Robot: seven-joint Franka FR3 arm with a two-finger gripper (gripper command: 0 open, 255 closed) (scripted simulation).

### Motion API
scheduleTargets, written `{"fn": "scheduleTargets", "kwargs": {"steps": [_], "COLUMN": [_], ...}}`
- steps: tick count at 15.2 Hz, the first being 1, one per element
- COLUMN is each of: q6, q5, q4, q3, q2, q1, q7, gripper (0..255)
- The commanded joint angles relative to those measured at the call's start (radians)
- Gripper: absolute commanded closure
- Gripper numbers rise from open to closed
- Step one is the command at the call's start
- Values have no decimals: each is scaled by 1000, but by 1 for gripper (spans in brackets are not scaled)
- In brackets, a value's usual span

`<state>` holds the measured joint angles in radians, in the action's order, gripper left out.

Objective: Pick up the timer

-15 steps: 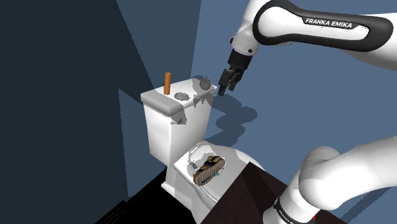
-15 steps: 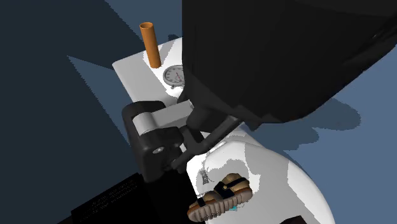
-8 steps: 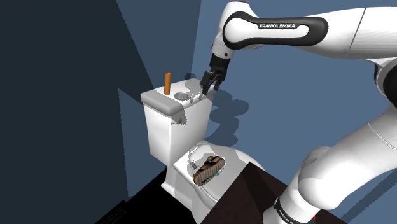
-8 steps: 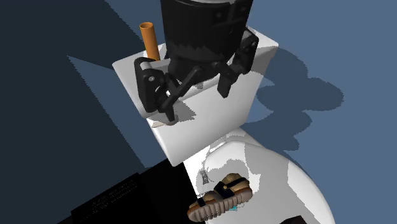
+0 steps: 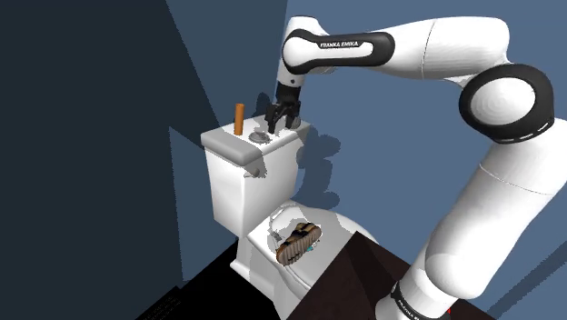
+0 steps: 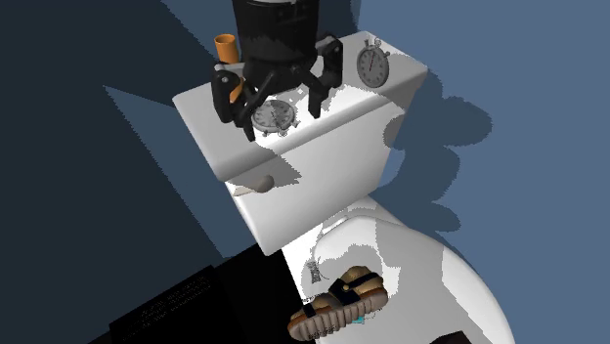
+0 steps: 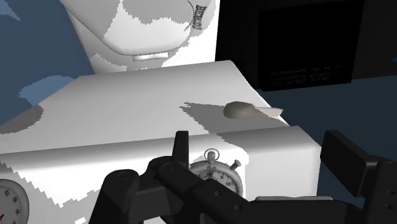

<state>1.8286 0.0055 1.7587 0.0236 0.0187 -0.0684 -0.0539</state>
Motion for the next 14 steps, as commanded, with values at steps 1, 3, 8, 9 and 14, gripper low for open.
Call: {"fn": "scheduleTargets", "kwargs": {"steps": [1,3,8,9,14], "q6": [-7,-23,-34,-20,39], "q5": [-4,-7,-11,-11,-11], "q4": [-91,-185,-319,-305,-249], "q3": [-4,-8,-13,-13,-13], "q2": [95,184,324,324,328], "q1": [-4,-7,-11,-11,-12], "q7": [1,4,7,7,8], "gripper": [0,0,0,0,0]}}
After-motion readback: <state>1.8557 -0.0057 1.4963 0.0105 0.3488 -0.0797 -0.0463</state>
